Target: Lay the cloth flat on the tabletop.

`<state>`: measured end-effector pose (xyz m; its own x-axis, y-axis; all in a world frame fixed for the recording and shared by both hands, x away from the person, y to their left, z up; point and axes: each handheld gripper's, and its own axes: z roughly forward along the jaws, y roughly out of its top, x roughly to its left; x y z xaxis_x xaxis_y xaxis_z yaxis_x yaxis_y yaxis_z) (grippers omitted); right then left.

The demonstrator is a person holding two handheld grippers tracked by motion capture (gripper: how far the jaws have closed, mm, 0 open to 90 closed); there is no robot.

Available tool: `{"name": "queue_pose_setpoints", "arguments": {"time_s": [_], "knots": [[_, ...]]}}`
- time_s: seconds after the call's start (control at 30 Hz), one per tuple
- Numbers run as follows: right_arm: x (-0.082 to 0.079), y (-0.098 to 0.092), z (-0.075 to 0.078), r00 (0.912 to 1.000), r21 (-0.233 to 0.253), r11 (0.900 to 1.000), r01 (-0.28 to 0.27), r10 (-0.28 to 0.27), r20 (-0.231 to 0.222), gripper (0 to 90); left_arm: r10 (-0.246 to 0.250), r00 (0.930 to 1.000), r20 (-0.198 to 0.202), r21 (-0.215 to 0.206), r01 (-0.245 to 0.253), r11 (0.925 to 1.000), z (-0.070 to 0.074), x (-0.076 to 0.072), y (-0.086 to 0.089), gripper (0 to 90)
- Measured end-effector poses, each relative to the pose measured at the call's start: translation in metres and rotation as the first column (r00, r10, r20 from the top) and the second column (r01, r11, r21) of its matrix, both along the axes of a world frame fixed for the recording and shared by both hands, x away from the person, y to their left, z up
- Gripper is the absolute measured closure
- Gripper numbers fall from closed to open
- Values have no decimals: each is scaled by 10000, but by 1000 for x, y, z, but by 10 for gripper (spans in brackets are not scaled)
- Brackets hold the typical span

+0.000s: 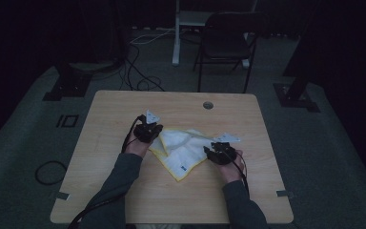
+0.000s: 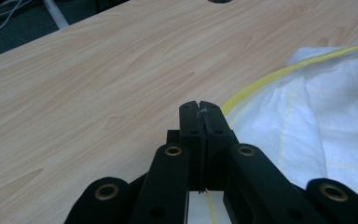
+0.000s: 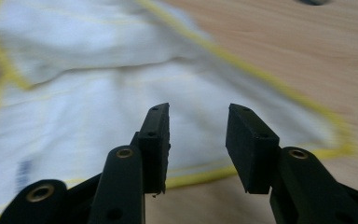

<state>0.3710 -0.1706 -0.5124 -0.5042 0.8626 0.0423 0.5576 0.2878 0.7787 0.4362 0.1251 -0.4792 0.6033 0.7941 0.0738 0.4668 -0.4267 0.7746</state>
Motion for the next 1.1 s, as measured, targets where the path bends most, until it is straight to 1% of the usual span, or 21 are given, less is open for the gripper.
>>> {"name": "queue_pose_setpoints", "arguments": {"time_s": [0.03, 0.13, 0.17, 0.2, 0.23, 0.27, 0.3, 0.37, 0.4, 0.43, 0.57, 0.7, 0.77, 0.93, 1.1], "knots": [[-4, 10, -3, 9993, 59, 9993, -360, 360, -44, 580, 8, 10000, -9, -18, -8, 10000, 0, 0, 0, 898], [-7, 25, -11, 9955, 270, 9957, -883, 892, -322, 570, 17, 10000, -26, 9, -17, 10000, 0, 1, -1, 898], [-7, 25, -11, 9955, 270, 9957, -883, 892, -322, 570, 17, 10000, -26, 9, -17, 10000, 0, 1, -1, 898], [-8, 29, -13, 9948, 211, 9953, -948, 955, -344, 566, 30, 10000, -28, -25, -30, 10000, 0, 1, 0, 898], [-10, 39, -18, 9927, 141, 9935, -1126, 1131, -419, 555, 28, 10000, -21, -17, -28, 10000, 0, 2, 0, 898], [-10, 39, -18, 9927, 141, 9935, -1126, 1131, -419, 555, 28, 10000, -21, -17, -28, 10000, 0, 2, 0, 898], [-10, 45, -21, 9908, 162, 9919, -1263, 1270, -472, 551, 39, 10000, -11, -24, -39, 10000, 1, 2, 1, 898], [-11, 48, -22, 9897, 133, 9908, -1344, 1349, -474, 549, 60, 10000, -15, -65, -60, 10000, 1, 2, 1, 898], [-11, 50, -23, 9888, 47, 9899, -1414, 1415, -478, 547, 54, 10000, 6, -67, -54, 10000, 2, 3, 1, 898], [-11, 53, -25, 9889, -227, 9895, -1427, 1415, -461, 541, 55, 10000, 9, -56, -55, 10000, 2, 3, 2, 898], [-11, 53, -27, 9882, -437, 9885, -1451, 1425, -567, 542, 95, 10000, 23, -97, -95, 9999, 3, 3, 2, 898], [-12, 50, -29, 9871, -415, 9877, -1509, 1483, -601, 550, 141, 9999, 46, -71, -140, 9999, 4, 5, 4, 897], [-12, 48, -29, 9860, -525, 9858, -1593, 1562, -584, 561, 188, 9998, 41, -64, -188, 9998, 5, 7, 5, 898], [-14, 44, -28, 9839, -613, 9835, -1701, 1661, -655, 585, 263, 9996, 77, -56, -263, 9996, 9, 10, 7, 898], [-16, 34, -27, 9766, -666, 9767, -2040, 1984, -831, 604, 375, 9993, 35, -125, -375, 9992, 10, 13, 11, 897]]}}
